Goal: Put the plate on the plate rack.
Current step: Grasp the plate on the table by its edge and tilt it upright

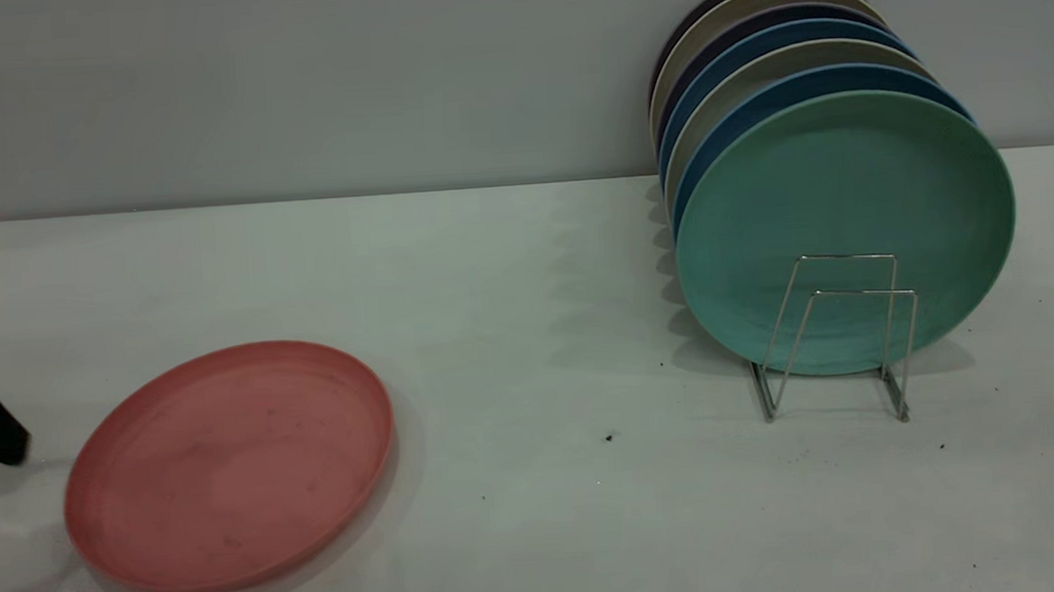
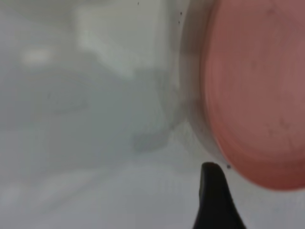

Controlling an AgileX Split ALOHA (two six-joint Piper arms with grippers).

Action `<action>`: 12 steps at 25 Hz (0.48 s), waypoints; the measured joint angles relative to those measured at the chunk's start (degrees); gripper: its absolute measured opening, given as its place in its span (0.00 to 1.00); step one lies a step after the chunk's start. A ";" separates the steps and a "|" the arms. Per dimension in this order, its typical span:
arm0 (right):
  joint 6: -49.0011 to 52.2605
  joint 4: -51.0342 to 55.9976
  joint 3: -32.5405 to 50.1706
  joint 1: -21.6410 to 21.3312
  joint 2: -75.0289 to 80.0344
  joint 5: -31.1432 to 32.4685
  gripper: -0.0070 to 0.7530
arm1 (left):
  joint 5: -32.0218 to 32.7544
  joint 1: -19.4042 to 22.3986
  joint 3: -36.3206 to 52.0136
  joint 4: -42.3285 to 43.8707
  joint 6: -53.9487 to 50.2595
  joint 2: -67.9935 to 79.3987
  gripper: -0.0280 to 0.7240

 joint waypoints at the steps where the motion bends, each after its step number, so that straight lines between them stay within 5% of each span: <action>1: 0.00 0.00 0.00 0.00 0.00 -0.12 0.62 | -0.98 -0.38 -0.05 -1.30 1.27 1.14 0.68; 12: 0.00 0.07 0.00 0.00 0.00 -0.14 0.62 | -5.55 -1.46 -0.05 -10.05 6.61 9.61 0.68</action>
